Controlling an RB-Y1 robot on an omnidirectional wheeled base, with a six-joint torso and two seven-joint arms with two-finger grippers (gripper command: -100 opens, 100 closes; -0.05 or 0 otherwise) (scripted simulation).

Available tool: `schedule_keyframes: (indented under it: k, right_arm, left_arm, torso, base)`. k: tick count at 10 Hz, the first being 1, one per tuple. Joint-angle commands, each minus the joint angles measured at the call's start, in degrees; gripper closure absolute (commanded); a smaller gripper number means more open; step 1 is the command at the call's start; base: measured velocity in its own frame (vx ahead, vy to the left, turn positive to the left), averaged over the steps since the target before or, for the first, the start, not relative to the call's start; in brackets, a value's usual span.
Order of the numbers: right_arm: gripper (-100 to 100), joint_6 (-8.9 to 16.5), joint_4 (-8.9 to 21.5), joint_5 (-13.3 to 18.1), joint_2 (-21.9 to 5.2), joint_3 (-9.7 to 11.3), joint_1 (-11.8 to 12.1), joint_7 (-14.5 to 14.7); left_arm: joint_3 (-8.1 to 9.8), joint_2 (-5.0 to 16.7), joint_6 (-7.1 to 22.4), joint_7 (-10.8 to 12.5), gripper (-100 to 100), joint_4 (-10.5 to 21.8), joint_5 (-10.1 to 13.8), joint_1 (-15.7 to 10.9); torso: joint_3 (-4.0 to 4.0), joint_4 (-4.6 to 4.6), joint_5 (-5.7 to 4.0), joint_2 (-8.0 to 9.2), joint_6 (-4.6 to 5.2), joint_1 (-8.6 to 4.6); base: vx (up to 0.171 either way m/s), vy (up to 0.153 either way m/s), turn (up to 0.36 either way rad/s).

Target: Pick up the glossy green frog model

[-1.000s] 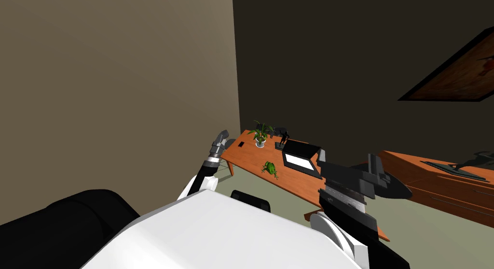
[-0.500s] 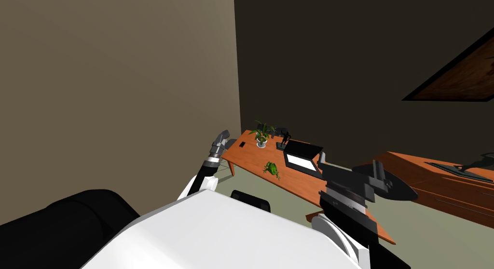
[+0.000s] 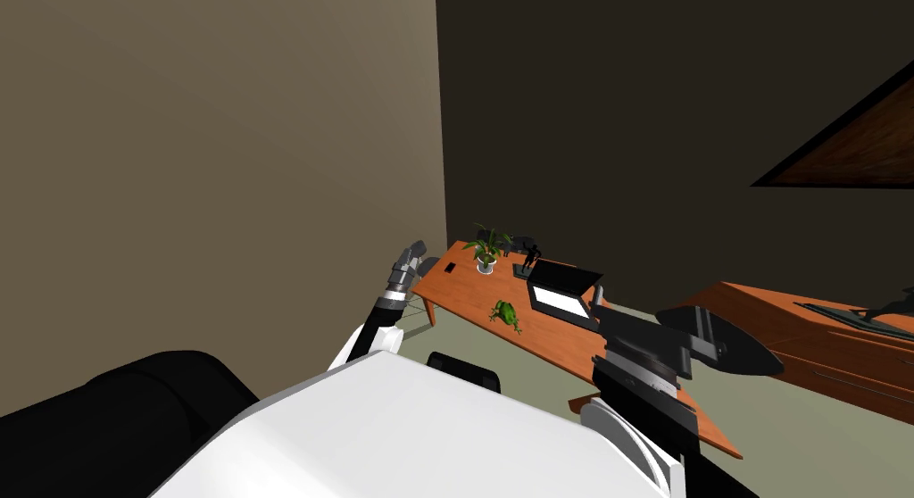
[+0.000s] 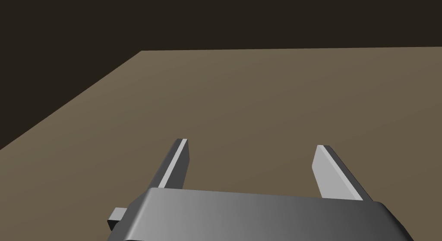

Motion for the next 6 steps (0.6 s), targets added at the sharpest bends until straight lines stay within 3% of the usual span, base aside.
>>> schedule_keyframes:
  k: [1, 6]
  right_arm:
    - [-100, -0.37, 0.65, -2.86, -0.20, 0.12, 0.20, -2.01]
    - [-100, -0.92, 1.56, -11.12, -0.43, 0.29, 0.31, -4.18]
  left_arm:
    - [0.00, 0.00, 0.00, 0.00, 0, 0.00, 0.00, 0.00]
    - [0.00, 0.00, 0.00, 0.00, 0, 0.00, 0.00, 0.00]
  torso:
    - [0.00, 0.00, 0.00, 0.00, 0.00, 0.00]
    - [0.00, 0.00, 0.02, 0.00, 0.00, 0.07]
  base:
    - [-0.002, 0.028, 0.039]
    - [0.000, 0.030, 0.014]
